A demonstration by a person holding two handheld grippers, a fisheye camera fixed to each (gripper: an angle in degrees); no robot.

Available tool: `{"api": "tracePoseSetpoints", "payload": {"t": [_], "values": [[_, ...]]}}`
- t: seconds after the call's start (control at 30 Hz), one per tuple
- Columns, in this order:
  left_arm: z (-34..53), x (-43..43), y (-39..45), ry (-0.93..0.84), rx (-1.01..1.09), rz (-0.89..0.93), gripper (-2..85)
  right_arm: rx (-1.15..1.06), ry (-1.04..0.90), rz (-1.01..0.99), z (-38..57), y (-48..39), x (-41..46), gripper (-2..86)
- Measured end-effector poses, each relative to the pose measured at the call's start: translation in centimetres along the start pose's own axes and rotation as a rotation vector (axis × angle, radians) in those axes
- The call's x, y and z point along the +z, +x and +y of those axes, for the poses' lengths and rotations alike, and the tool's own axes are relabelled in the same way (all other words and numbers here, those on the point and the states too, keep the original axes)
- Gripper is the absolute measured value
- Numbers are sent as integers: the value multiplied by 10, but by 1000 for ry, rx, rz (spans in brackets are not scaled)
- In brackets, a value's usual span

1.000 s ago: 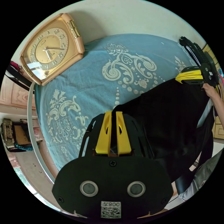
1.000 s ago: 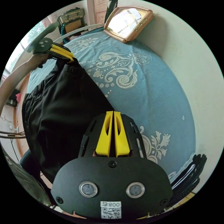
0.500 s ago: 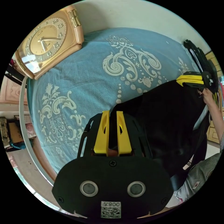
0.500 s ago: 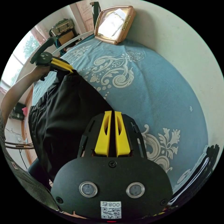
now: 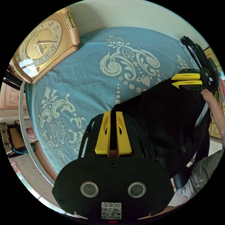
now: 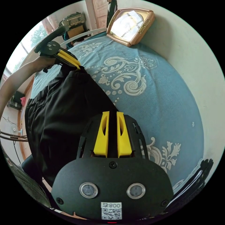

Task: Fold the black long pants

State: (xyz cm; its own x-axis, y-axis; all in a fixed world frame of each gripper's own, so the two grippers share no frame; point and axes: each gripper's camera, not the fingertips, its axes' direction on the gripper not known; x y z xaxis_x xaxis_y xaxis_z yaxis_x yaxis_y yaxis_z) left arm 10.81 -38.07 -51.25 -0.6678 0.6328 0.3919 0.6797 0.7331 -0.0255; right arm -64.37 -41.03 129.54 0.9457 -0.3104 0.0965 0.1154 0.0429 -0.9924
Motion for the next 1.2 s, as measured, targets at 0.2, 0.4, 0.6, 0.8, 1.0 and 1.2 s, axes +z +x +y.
{"api": "tracePoseSetpoints", "payload": {"t": [0.2, 0.4, 0.6, 0.8, 1.0, 1.2], "values": [[16, -5, 12, -4, -23, -67, 35, 2, -37, 45, 0, -23, -25, 57], [34, -9, 25, -52, 7, -127, 33, -12, -54, 38, 10, -42, -50, 56], [63, -11, 31, -60, 6, -128, 29, -41, -51, 32, 27, -65, -67, 47], [112, -25, 35, 10, -90, -115, 23, -17, -96, 61, 45, -96, -86, 16], [173, -64, 53, 93, -26, -151, 20, 42, 17, 35, 83, -124, -136, 8], [257, -104, 77, 184, 4, -163, 17, 12, 134, 93, 134, -189, -197, 7]]}}
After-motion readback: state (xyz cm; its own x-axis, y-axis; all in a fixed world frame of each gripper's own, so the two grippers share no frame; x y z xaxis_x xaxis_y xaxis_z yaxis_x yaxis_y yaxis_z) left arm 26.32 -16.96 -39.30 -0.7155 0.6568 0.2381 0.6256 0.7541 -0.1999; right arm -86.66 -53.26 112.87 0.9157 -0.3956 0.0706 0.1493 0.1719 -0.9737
